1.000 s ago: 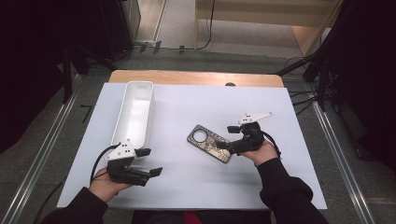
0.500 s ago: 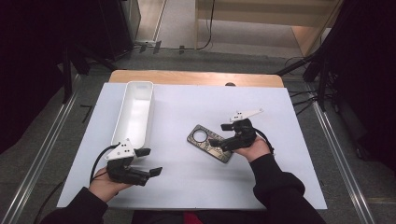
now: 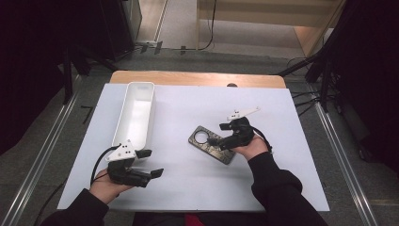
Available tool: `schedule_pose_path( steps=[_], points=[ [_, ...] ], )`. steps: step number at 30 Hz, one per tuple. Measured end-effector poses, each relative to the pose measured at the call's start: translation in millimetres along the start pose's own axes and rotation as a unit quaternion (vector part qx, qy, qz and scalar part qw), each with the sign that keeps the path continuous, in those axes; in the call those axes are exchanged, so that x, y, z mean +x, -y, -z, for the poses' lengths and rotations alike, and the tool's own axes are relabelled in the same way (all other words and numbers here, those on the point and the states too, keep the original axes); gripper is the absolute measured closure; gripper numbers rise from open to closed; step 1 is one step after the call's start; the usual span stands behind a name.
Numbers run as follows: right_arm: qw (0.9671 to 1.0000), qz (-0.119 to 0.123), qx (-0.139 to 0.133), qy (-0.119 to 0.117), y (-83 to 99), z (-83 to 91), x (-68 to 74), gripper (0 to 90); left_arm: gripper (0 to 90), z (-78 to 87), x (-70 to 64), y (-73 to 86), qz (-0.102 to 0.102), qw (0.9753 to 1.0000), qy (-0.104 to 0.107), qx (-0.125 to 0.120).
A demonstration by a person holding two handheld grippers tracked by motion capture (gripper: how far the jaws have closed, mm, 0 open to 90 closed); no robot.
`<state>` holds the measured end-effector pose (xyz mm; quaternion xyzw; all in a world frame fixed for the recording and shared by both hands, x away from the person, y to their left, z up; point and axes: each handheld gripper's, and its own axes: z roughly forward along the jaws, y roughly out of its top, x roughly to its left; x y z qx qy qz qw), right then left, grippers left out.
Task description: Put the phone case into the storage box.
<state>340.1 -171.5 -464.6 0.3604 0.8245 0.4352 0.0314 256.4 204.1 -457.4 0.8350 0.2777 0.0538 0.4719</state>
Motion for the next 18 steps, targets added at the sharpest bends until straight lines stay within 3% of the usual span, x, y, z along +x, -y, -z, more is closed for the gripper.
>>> schedule_pose_path(
  steps=[18],
  points=[
    [0.9996, 0.003, 0.027, 0.004, 1.8, -8.3, -0.7, 10.5, 16.1, -0.1, 0.3, 0.1, 0.001, 1.0, 0.0, 0.0]
  ],
)
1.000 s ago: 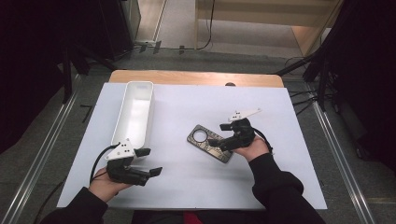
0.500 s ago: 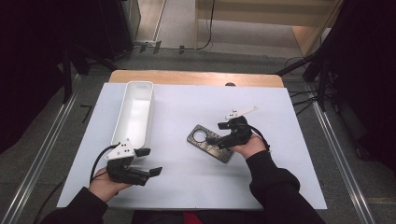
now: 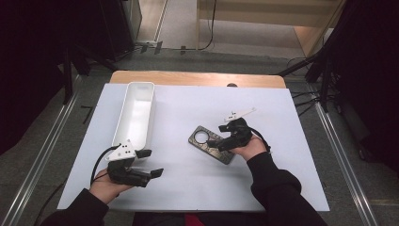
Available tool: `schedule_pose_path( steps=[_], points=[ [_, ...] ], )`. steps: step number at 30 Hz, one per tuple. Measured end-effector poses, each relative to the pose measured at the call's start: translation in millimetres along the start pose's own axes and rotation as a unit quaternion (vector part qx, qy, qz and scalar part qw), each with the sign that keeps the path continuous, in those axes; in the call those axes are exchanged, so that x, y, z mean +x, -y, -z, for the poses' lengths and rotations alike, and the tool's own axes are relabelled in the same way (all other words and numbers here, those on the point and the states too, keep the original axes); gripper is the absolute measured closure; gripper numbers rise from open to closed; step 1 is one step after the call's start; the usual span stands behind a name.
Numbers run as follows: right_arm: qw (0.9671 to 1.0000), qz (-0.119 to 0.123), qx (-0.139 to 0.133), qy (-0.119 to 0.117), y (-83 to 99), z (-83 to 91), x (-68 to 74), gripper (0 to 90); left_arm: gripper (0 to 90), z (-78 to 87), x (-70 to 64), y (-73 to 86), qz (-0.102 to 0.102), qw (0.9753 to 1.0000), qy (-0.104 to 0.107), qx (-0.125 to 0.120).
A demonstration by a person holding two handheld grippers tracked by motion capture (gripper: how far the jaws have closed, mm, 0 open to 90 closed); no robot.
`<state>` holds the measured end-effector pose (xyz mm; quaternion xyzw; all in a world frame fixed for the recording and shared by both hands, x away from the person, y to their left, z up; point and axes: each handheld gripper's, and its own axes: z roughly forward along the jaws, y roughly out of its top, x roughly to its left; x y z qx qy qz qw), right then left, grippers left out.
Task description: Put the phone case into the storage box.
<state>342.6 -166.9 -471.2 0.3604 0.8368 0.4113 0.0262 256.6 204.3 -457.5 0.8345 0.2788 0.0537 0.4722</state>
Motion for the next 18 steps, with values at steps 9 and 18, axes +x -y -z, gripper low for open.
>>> schedule_pose_path(
  steps=[9, 18],
  points=[
    [0.9998, 0.004, 0.019, 0.006, 1.2, -3.8, -0.6, 10.5, 16.2, 0.0, 0.0, 0.0, 0.0, 1.0, 0.0, 0.0],
    [0.9992, 0.007, 0.039, 0.008, 3.0, -7.6, -2.4, 10.5, 16.2, 0.1, 0.0, 0.1, 0.001, 1.0, 0.0, 0.0]
  ],
)
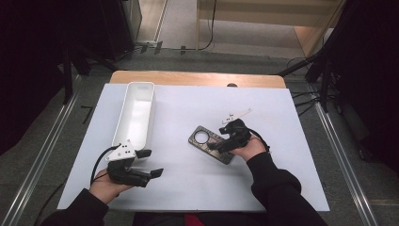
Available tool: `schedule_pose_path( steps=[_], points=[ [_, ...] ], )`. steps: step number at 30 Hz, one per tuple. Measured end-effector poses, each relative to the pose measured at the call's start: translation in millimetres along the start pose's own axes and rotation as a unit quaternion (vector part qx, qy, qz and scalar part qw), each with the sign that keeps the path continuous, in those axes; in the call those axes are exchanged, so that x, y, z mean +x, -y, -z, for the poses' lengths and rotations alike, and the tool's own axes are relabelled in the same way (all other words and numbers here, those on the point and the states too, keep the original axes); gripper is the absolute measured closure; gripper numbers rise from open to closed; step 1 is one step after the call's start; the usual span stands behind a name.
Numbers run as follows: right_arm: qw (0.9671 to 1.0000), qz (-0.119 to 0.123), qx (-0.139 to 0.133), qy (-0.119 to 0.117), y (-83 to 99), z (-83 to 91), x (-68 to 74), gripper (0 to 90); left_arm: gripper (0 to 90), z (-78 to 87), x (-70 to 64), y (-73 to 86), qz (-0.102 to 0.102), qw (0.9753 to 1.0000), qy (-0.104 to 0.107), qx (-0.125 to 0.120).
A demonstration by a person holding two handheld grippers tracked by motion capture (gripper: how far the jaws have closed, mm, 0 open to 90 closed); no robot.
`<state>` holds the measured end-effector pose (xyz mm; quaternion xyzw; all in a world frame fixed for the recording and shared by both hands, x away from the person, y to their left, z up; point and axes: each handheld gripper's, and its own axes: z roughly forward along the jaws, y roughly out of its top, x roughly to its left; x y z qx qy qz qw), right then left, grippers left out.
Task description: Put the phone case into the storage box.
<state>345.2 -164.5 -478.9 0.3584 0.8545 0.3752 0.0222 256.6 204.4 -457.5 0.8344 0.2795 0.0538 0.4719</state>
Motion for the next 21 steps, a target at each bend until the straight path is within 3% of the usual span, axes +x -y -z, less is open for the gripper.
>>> schedule_pose_path(
  steps=[9, 21],
  points=[
    [0.9996, 0.008, 0.026, 0.008, 2.4, -5.2, 0.0, 10.5, 16.2, 0.2, -0.2, 0.0, 0.0, 1.0, 0.001, -0.001],
    [0.999, 0.011, 0.04, 0.014, 5.7, -8.4, -3.0, 10.5, 16.2, 0.5, -0.2, 0.0, 0.001, 1.0, 0.0, -0.002]
  ],
)
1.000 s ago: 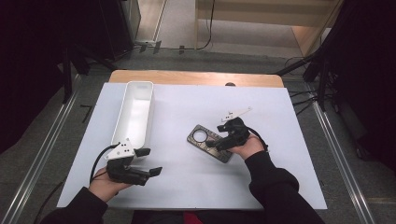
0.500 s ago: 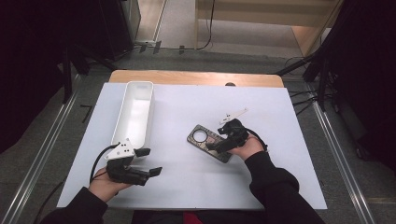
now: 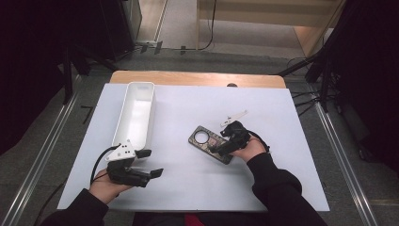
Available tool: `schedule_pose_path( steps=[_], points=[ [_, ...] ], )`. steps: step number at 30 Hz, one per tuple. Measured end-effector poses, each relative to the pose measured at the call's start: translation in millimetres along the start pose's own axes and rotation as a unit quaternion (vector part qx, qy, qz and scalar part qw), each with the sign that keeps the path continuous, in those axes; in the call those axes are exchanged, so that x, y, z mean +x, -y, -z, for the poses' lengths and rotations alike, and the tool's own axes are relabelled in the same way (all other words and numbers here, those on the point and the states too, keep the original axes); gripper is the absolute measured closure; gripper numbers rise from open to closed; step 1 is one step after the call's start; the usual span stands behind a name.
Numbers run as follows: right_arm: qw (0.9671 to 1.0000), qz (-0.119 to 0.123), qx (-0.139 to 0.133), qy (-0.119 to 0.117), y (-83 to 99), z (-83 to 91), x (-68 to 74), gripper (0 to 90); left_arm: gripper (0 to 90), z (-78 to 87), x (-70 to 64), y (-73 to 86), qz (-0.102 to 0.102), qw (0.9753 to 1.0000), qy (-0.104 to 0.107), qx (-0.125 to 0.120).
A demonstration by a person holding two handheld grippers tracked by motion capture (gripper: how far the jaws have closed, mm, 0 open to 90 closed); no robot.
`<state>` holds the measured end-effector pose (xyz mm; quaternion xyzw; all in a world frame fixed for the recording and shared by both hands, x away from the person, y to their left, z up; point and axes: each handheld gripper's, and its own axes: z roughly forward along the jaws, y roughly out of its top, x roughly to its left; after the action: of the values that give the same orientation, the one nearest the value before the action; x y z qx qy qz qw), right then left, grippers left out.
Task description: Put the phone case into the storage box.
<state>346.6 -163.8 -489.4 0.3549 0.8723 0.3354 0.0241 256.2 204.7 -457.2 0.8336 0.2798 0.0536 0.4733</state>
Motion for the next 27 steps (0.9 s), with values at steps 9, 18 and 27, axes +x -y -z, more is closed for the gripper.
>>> schedule_pose_path(
  steps=[9, 18, 27],
  points=[
    [0.9998, 0.006, 0.017, 0.011, 2.6, -4.6, -1.2, 10.5, 16.2, 0.3, 0.1, -0.1, -0.001, 1.0, 0.0, 0.0],
    [0.9993, 0.012, 0.032, 0.017, 4.8, -9.6, -0.4, 10.5, 16.2, 0.6, 0.3, -0.2, -0.001, 1.0, -0.001, 0.0],
    [0.9987, 0.018, 0.04, 0.024, 5.8, -12.6, 1.1, 10.5, 16.2, 0.7, 0.4, -0.3, -0.001, 1.0, -0.001, 0.001]
  ],
)
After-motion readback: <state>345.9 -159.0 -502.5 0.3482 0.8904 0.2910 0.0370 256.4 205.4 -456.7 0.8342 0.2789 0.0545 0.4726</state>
